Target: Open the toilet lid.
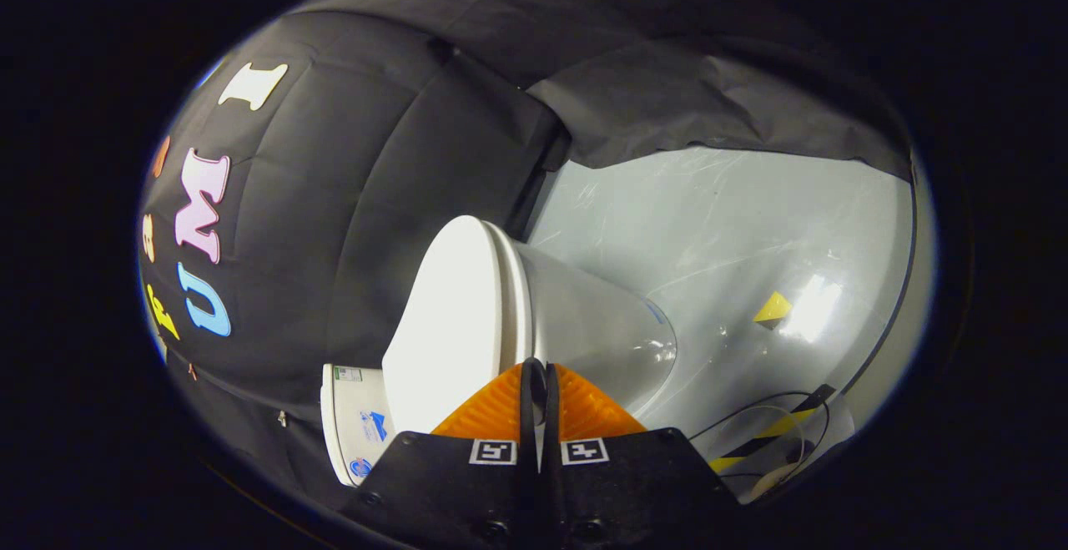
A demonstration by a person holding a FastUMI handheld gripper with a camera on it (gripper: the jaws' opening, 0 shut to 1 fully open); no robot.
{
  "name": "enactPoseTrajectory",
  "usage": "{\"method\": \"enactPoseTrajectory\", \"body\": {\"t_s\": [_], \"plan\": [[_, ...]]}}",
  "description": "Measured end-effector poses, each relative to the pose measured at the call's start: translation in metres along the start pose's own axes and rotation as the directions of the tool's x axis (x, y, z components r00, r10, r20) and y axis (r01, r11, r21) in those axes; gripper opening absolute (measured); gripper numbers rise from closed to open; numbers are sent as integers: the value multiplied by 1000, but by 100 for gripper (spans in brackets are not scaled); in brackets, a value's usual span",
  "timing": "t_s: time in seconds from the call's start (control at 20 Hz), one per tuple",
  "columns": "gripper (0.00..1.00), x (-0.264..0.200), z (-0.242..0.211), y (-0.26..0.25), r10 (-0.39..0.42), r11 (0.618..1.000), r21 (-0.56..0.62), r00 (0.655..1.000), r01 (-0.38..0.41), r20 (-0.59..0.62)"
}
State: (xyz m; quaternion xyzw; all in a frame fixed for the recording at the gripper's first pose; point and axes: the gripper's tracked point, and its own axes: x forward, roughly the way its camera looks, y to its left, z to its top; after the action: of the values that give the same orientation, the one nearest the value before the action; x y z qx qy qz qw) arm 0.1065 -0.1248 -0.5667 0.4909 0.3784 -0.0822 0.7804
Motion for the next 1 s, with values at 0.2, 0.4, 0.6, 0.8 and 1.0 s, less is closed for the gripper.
{"method": "enactPoseTrajectory", "body": {"t_s": [0.2, 0.4, 0.6, 0.8, 1.0], "plan": [[5, -21, 12, 32, 38, 994, -105, 998, -32, 48], [5, -45, 17, 70, 57, 974, -225, 993, -33, 101], [5, -76, 16, 128, 131, 948, -311, 976, -73, 171], [5, -101, 0, 196, 214, 886, -450, 959, -111, 184], [5, -124, -19, 255, 272, 810, -577, 940, -107, 208]]}}
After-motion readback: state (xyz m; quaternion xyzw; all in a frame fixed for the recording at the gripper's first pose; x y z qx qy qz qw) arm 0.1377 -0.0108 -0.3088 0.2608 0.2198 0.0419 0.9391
